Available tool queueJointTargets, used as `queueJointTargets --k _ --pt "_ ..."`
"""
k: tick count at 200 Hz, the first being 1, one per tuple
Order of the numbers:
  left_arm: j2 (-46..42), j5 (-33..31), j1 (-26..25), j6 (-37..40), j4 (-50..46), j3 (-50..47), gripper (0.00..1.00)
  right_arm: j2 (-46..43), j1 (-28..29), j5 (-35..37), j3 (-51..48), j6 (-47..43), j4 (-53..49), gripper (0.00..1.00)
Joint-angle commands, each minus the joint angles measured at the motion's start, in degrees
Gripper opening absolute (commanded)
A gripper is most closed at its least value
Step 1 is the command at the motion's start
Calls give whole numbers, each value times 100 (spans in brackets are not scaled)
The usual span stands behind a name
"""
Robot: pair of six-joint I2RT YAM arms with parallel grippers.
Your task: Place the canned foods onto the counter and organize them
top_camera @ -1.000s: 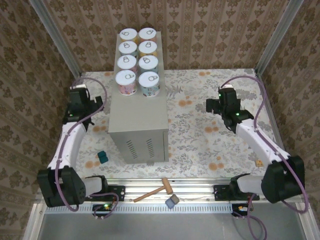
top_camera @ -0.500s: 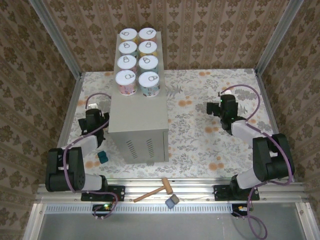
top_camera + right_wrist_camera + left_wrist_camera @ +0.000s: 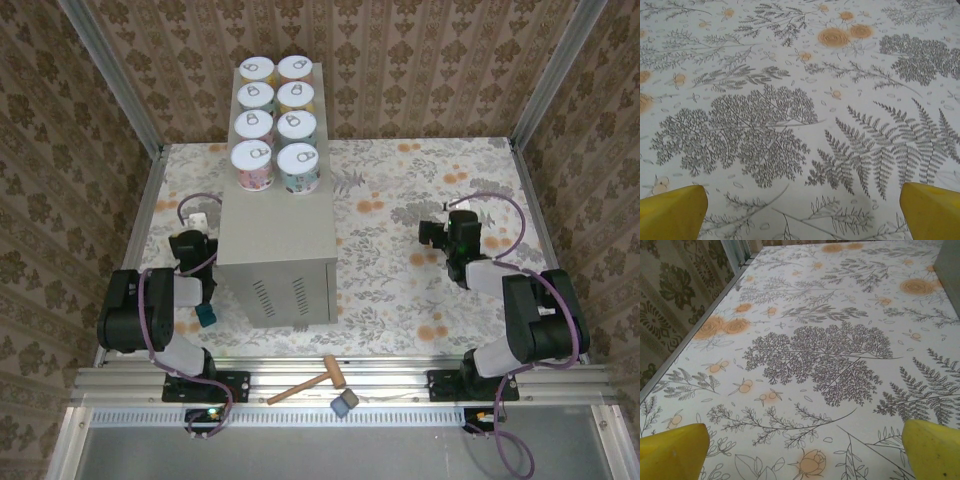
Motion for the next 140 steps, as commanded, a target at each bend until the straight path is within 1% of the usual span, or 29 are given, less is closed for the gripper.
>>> queueJointTargets --k 1,16,36,45,54,140 --pt "5 85 -73 236 378 -4 100 33 -61 3 -190 -85 1064 100" --pt "38 -31 -170 334 406 19 100 51 -61 -74 -355 -104 1385 100" --pt "37 -12 -167 326 411 11 100 313 -70 -153 -641 -146 2177 100" --pt "46 -27 -171 346 433 14 100 239 -70 -172 -608 -131 1963 100" --pt "41 -19 -170 337 417 26 100 287 -70 -163 -625 -139 2096 100" --pt "39 105 -196 416 423 19 100 244 -70 -171 -633 -135 2054 100"
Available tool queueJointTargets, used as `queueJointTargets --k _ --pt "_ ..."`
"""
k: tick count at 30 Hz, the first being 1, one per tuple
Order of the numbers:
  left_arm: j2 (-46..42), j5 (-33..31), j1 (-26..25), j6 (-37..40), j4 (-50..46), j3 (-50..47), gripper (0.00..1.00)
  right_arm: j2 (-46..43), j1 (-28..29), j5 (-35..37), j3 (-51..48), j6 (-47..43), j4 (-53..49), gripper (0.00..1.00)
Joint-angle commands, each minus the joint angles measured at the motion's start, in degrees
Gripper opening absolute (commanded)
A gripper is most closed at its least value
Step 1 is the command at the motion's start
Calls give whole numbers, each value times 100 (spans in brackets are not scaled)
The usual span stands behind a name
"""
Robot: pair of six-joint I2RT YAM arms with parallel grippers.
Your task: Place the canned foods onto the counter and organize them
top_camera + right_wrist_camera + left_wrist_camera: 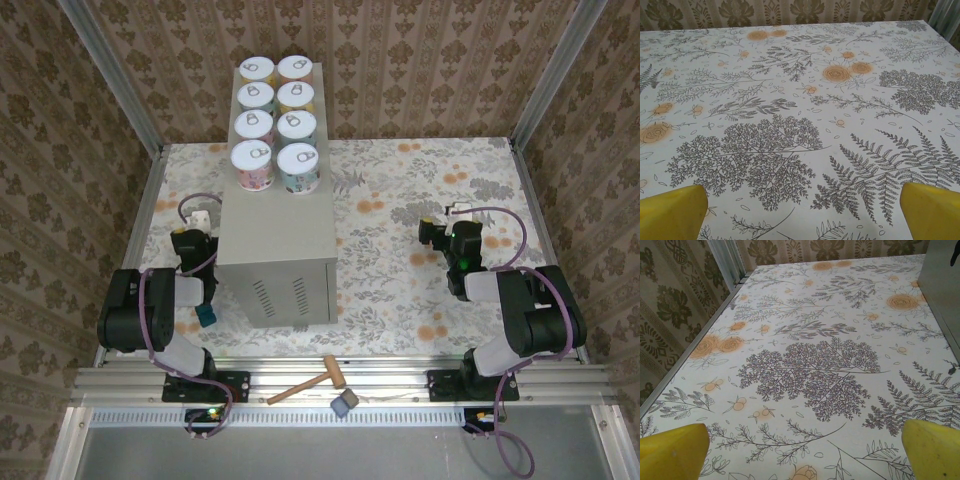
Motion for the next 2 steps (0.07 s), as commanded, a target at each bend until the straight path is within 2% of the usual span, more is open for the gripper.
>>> queueJointTargets --k 1,2 --pt "34 88 -90 265 193 19 100 30 -28 -18 -63 -35 249 100" --pt "30 81 -90 265 195 19 100 34 -28 -18 -54 -37 254 100"
